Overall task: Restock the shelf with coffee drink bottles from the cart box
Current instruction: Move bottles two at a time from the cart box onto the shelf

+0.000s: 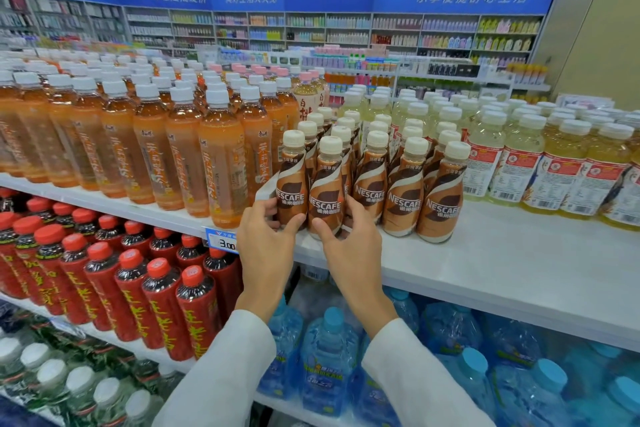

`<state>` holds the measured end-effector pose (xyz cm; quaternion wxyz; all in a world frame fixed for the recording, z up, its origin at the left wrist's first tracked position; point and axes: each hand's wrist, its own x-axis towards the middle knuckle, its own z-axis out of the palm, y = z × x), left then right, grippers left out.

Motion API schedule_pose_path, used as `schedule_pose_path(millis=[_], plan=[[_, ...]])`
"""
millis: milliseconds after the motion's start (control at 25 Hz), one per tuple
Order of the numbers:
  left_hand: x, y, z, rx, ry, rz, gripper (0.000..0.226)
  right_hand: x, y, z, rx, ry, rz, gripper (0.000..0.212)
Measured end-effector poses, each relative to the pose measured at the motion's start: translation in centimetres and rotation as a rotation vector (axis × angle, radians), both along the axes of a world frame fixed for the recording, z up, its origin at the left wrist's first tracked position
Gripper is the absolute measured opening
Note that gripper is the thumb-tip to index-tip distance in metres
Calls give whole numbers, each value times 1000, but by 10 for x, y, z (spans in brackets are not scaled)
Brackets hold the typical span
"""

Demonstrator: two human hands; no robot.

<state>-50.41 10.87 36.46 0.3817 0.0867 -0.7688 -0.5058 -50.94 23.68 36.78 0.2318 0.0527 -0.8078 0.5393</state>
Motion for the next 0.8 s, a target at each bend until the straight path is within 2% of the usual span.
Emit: schedule_pose_path(millis=[800], plan=[[2, 7, -3, 3, 0, 29, 52, 3, -2, 2, 48, -6, 0, 71]])
